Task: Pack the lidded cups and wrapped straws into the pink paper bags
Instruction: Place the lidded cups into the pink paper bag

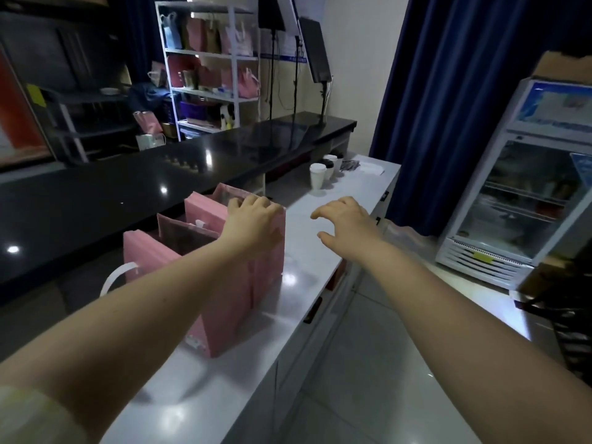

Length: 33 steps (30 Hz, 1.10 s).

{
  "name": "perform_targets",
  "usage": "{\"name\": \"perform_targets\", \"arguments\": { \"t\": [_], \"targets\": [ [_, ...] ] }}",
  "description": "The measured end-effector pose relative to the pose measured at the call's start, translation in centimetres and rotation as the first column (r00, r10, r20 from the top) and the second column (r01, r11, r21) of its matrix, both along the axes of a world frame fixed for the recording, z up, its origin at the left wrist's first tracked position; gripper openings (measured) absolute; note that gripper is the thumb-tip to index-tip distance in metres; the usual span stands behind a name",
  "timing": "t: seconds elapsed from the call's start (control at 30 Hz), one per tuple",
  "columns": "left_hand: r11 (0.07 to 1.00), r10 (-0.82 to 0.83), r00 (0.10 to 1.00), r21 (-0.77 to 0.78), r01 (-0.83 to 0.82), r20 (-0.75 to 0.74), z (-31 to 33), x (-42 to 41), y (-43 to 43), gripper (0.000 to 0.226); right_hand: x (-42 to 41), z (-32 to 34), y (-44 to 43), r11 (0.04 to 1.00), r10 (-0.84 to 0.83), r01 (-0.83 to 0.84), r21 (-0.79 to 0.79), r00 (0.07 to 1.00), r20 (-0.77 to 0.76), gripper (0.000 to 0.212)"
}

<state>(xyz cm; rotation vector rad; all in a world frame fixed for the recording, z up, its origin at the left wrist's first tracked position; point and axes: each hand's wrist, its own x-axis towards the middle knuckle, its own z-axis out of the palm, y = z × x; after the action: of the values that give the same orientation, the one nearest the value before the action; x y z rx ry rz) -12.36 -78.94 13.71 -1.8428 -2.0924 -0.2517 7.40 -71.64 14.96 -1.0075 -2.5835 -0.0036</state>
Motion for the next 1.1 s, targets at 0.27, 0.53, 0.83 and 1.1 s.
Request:
{"name": "perform_targets", "arguments": {
  "t": [0.27, 0.53, 0.83, 1.1],
  "targets": [
    [0.976, 0.208, 0.971, 0.034, -0.214, 0.118, -2.5, -3.7, 7.7, 0.043, -5.8, -1.3, 12.9, 0.959, 0.281, -0.28, -0.034, 0.959, 0.03, 0.036],
    [0.881, 0.474, 0.855, -0.125, -0.457, 0.212, -4.2, -1.9, 12.8, 0.023, -12.4, -3.0, 20.2, 0.853, 0.491, -0.497, -0.162, 0.868, -0.078, 0.026],
    [0.818, 0.566, 0.779, -0.074, -0.57, 0.269, -5.2, -0.7, 13.8, 0.021, -19.9, -5.5, 21.2, 0.782, 0.416, -0.443, -0.438, 0.895, -0.162, 0.014],
    [0.828, 0.548, 0.793, -0.036, -0.56, 0.265, -5.1, -1.0, 14.9, 0.026, -18.5, -7.0, 24.1, 0.847, 0.217, -0.268, -0.459, 0.963, -0.161, 0.02]
  ]
}}
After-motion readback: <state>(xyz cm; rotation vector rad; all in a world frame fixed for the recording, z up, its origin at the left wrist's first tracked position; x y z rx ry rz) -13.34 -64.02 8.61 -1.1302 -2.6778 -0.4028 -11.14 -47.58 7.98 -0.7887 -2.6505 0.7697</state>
